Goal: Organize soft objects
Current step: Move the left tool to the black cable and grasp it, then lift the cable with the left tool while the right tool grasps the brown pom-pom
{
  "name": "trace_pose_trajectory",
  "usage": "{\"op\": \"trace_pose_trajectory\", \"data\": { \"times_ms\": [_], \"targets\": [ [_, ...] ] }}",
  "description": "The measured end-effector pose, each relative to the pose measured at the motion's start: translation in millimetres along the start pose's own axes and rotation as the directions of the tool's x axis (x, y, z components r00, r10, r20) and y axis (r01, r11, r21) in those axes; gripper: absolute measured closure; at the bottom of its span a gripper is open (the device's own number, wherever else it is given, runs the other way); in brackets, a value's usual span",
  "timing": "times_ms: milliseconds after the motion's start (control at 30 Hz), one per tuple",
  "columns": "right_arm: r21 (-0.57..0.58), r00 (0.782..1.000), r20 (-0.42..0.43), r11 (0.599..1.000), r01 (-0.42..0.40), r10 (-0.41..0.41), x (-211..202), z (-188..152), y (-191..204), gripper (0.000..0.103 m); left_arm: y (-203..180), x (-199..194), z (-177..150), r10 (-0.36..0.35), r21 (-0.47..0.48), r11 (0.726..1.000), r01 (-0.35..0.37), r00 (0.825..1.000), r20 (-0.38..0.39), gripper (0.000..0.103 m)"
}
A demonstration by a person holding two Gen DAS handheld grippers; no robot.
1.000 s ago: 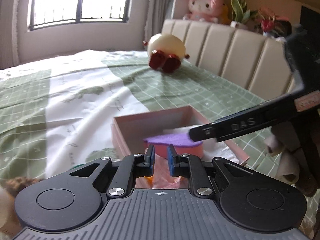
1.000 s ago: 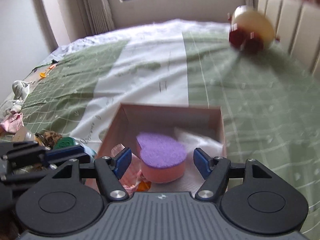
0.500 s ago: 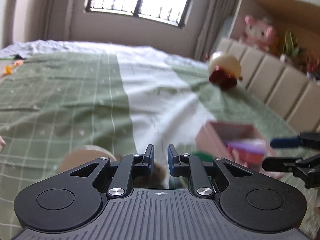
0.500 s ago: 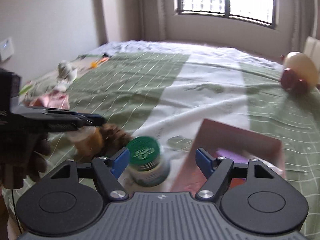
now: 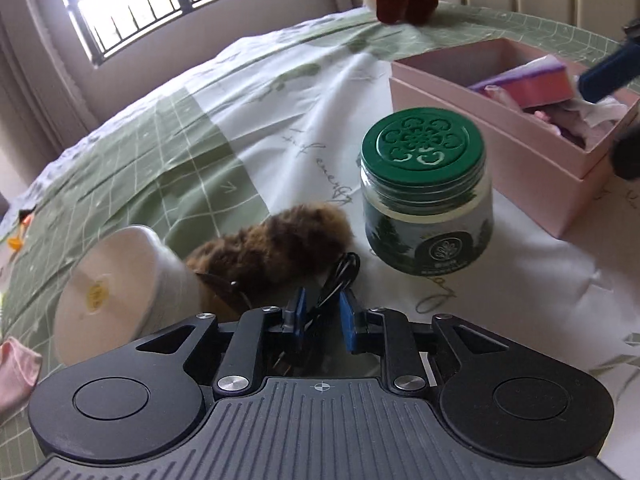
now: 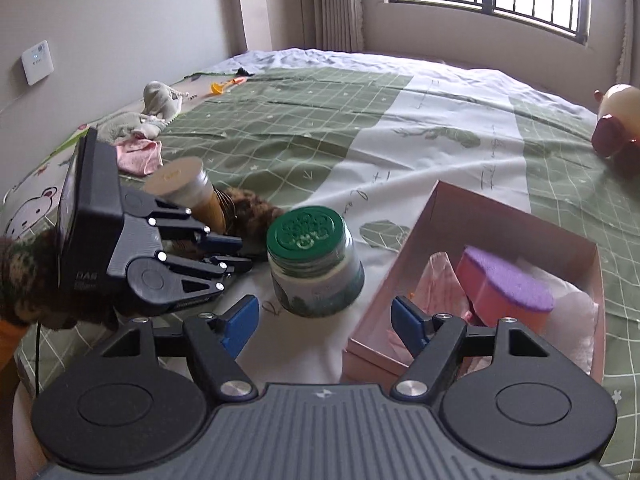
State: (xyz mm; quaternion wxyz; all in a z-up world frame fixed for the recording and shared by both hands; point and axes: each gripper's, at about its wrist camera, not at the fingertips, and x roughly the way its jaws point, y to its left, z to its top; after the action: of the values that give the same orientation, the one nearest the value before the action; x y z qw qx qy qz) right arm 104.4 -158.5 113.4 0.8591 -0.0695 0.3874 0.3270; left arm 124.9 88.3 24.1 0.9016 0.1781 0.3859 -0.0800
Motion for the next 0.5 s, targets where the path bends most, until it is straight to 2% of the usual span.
{"op": "trace_pose_trajectory", "data": {
  "times_ms": [167,267,333,400,500],
  "targets": [
    [0.013,1.0,0.024,1.0,0.007,-0.008,-5,6,-6,0.029,-6,8,10,-0.017,-0.004,1.0,0.017,0.999,-0.043,0.076],
    [0.014,0.999,0.048,1.0,0.007,-0.007,-10,18,-5,0.029,-9,1,8,-0.014,-0.051,0.999,0.012,0.999,-0.048,0.08],
    [0.016,0.999,0.053,1.0,0.004,-0.005,-10,30,-2,0.029,-9,-12,0,-0.051,-0.104,0.993,0.048,0.998,-0.028,0.085],
    [0.021,0.999,0.037,1.0,-0.002,0.001,-3,44,3,0.029,-7,-28,-17,-0.1,-0.185,0.978,0.098,0.995,-0.002,0.086],
    [0.002,0.999,-0.004,0.999,-0.037,0.037,20,71,19,0.03,-6,-46,-44,-0.084,-0.26,0.962,0.085,0.996,0.014,0.086]
  ]
}}
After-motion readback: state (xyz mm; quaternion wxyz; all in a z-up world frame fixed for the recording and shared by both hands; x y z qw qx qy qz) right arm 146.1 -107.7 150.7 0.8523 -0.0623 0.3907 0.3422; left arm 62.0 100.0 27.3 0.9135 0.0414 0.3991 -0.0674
